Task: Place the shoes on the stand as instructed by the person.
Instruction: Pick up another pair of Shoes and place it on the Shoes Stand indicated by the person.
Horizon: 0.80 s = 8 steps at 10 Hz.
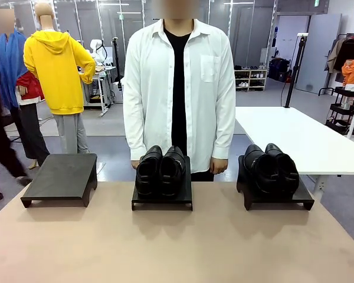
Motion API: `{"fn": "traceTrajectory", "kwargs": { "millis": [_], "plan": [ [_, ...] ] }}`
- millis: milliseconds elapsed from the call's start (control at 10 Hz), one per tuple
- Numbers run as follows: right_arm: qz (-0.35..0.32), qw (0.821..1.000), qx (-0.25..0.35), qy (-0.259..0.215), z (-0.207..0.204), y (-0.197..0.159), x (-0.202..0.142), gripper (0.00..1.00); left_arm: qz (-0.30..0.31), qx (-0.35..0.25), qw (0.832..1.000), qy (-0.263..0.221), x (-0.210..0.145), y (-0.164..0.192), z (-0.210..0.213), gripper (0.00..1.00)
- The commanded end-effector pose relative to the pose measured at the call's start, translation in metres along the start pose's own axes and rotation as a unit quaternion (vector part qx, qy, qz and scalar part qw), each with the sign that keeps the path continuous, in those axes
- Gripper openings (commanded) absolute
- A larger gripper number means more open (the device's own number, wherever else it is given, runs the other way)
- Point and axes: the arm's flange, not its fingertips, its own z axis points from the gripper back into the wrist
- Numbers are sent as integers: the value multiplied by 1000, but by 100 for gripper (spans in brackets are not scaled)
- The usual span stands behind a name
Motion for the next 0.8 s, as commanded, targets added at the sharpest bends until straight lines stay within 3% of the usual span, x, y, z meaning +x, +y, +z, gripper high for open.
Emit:
{"fn": "traceTrajectory", "kwargs": {
  "millis": [0,700],
  "plan": [
    [6,1000,-5,-2,0,0,-2,100,-8,-8,1000,4,-1,-1,0,100],
    [6,1000,-5,-2,0,0,-2,100,-8,-8,1000,4,-1,-1,0,100]
  ]
}}
